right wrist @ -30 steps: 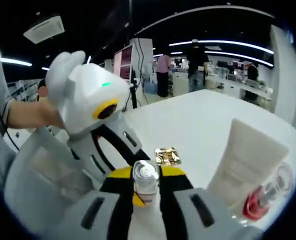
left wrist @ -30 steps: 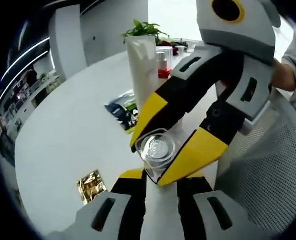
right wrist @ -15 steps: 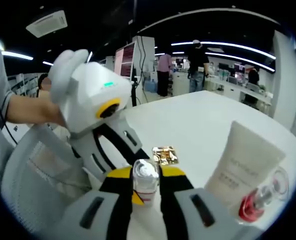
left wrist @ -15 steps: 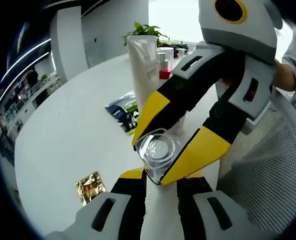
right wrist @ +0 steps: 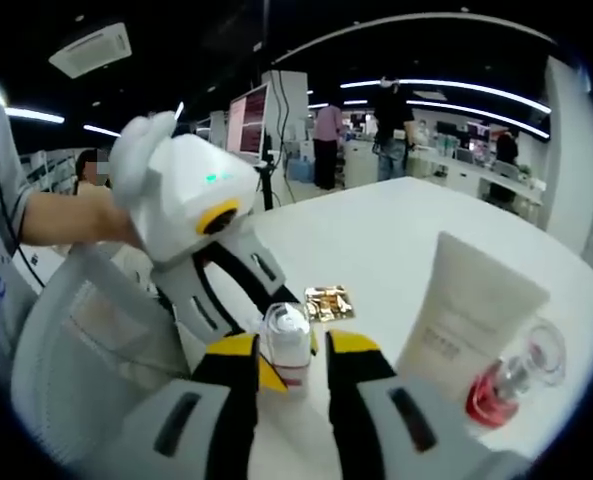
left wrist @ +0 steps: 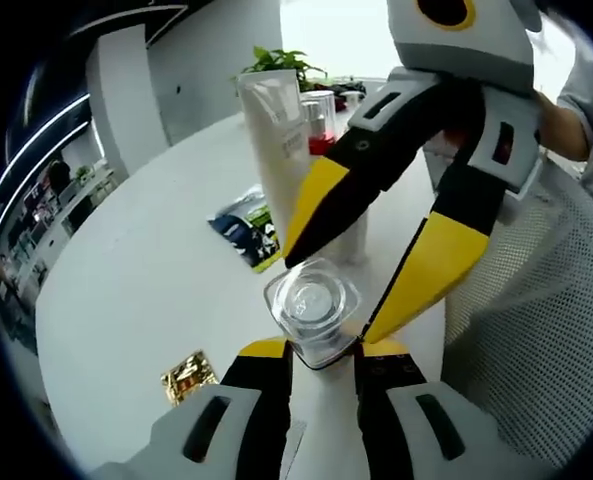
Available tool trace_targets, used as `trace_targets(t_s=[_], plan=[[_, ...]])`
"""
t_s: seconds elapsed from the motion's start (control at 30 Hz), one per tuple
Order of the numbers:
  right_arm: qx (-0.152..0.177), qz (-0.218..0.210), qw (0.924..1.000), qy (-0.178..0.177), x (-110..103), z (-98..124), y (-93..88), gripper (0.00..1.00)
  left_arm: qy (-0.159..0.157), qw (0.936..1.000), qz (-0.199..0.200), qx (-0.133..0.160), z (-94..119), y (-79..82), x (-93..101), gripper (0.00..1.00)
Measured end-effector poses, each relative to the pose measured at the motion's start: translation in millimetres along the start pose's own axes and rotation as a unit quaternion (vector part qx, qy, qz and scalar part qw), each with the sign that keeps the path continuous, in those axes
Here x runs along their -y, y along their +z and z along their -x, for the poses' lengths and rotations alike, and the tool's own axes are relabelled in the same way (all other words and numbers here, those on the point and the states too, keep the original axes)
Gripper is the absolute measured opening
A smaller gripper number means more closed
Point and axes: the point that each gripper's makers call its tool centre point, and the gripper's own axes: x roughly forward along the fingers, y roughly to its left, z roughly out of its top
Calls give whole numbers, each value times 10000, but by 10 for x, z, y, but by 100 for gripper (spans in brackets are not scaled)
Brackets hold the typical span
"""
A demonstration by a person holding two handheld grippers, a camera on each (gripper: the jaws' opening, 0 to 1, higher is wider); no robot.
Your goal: Arrange the skincare products in the storage area until every visible bottle or jar stands upright without overlapping.
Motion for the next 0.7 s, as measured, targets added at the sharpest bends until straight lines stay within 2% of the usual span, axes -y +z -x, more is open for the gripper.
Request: trace_targets(t_s=[0.17, 0.7], plan=[[-2, -42, 10000, 29, -7, 35, 1, 26, 6, 10000, -72, -10, -3, 2, -1, 21], [-370, -209, 9989, 209, -65, -57, -214, 25, 133, 9995, -224, -178, 33, -50, -29, 22]])
